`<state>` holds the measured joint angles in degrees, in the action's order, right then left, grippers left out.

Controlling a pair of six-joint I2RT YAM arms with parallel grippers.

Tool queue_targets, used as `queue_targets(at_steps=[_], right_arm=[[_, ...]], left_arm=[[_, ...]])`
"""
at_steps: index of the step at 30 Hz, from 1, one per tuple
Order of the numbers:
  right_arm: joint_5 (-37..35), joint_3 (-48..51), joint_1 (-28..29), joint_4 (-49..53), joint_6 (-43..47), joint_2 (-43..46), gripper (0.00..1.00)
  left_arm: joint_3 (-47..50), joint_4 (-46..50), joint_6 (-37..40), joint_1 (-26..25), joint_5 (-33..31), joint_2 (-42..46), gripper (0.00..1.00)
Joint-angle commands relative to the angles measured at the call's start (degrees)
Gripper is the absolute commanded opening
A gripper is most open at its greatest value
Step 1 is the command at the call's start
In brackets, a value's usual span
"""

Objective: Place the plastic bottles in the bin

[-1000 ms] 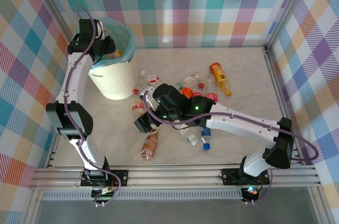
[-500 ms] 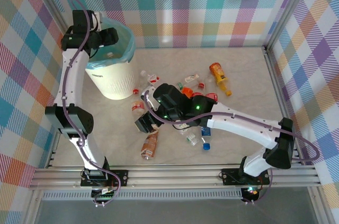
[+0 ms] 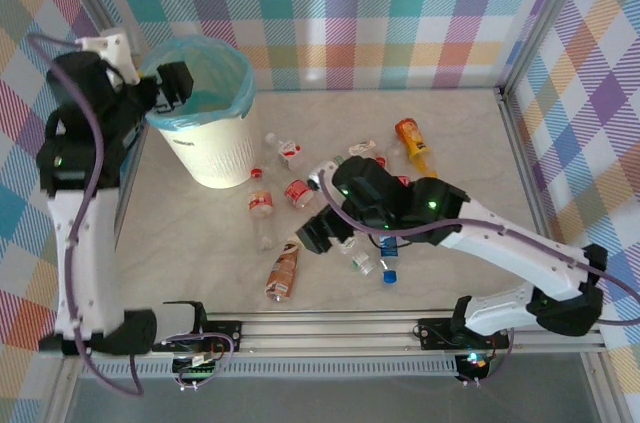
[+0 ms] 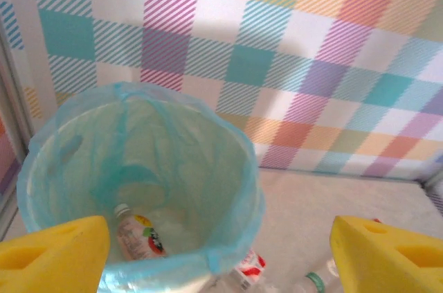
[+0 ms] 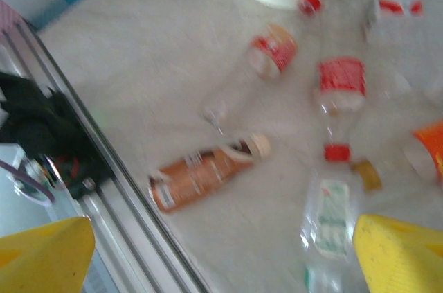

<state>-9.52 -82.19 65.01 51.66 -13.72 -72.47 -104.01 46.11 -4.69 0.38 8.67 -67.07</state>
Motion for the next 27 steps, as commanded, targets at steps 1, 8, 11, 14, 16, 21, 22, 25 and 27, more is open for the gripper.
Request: queue_targets(at_steps=[1, 8, 11, 14, 16, 21, 22, 25, 27], right_arm=[[-2.0, 7.12, -0.76, 6.99, -0.51, 2.77, 0.95], [-0.48, 21.47, -1.55, -2.26, -6.1, 4.87, 0.93], [-0.15, 25.73, -1.78, -7.15, -7.5, 2.74, 0.92], [-1.22, 28.93, -2.13, -11.04, -7.95, 0.25, 0.91], [-2.07, 30.93, -2.41, -13.16, -8.06, -1.55, 0.93], [-4.16, 32.72, -2.96, -15.8, -8.68, -5.99, 0.94], [-4.72, 32.95, -3.09, -16.41, -8.65, -6.72, 0.94], [-5.38, 33.35, -3.4, -18.37, -8.39, -8.9, 0.94], [-5.43, 33.5, -3.66, -19.29, -8.3, -10.62, 0.92]], left_arm=[[7.2, -0.67, -1.45, -0.92, 8.21, 4.31, 0.82], [29.03, -11.81, -11.96, -11.85, 17.07, 15.87, 0.79], [34.89, -12.34, -12.79, -21.93, 12.63, 16.66, 0.79], [38.7, -10.82, -11.78, -30.69, 7.72, 15.04, 0.79], [41.74, -11.13, -12.29, -35.27, 5.37, 13.87, 0.79], [49.53, -15.53, -15.04, -41.49, 2.0, 13.14, 0.79], [50.97, -16.35, -15.57, -42.11, 1.19, 13.18, 0.79], [53.83, -16.87, -16.68, -42.85, -1.14, 13.18, 0.8], [54.93, -16.46, -17.35, -42.88, -3.14, 13.48, 0.8]])
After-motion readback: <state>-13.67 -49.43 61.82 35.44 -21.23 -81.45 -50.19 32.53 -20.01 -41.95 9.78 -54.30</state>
